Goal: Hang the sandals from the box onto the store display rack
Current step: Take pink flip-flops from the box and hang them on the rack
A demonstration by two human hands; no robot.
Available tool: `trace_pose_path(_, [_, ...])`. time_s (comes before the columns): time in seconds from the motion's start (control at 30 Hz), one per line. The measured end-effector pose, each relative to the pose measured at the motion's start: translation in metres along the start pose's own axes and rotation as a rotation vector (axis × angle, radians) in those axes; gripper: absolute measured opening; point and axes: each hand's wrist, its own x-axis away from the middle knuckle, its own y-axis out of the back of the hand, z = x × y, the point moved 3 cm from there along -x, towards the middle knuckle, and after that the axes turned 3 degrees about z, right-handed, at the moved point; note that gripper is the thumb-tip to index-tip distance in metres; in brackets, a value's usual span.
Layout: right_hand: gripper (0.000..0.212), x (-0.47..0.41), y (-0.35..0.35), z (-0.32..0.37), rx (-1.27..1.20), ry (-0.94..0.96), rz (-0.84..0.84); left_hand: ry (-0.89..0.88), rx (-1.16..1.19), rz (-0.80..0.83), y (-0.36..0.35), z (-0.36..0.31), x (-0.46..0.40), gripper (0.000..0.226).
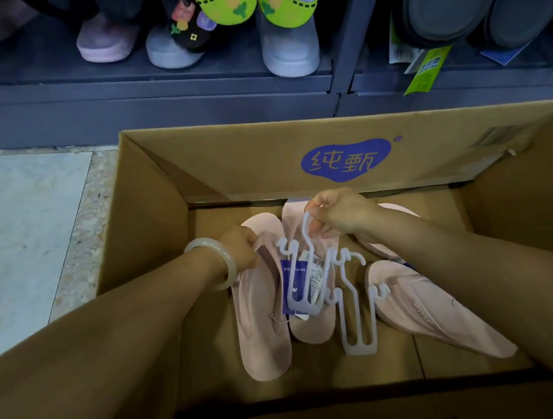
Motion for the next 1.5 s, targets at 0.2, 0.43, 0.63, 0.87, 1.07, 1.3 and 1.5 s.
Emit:
trace_pose_path(0.2, [0.019,-0.01,-0.02,0.001,0.006,-0.052,0.067,-0.087,-0.06,-0.086,0.002,0.003,0.004,0.03])
trace_pose_path(0.43, [0.025,-0.026,-0.038,0.011,-0.098,0.055,0.008,-0.156,0.003,-0.018,0.0,0.003,0.007,0.019])
trace_pose_path(0.63, [0.022,-0.031,-0.039,0.007,-0.153,0.063,-0.027,-0.169,-0.036,-0.14,-0.002,0.005,0.004,0.064])
trace_pose_path(0.87, [0.02,-0.031,-0.038,0.005,-0.207,0.055,-0.027,-0.292,-0.202,-0.209,-0.004,-0.002,0.001,0.044])
trace_pose_path(1.07, [0.021,-0.031,-0.038,0.008,-0.224,0.067,-0.02,-0.366,-0.338,-0.222,-0.007,-0.001,0.0,0.044])
trace_pose_path(1.3, [0.02,-0.029,-0.037,0.007,-0.209,0.064,-0.044,-0.413,-0.47,-0.18,-0.007,-0.007,0.009,0.043])
trace_pose_path(1.5, [0.023,-0.026,-0.036,0.01,-0.192,0.081,-0.044,-0.476,-0.673,-0.229,-0.009,-0.015,0.014,0.049])
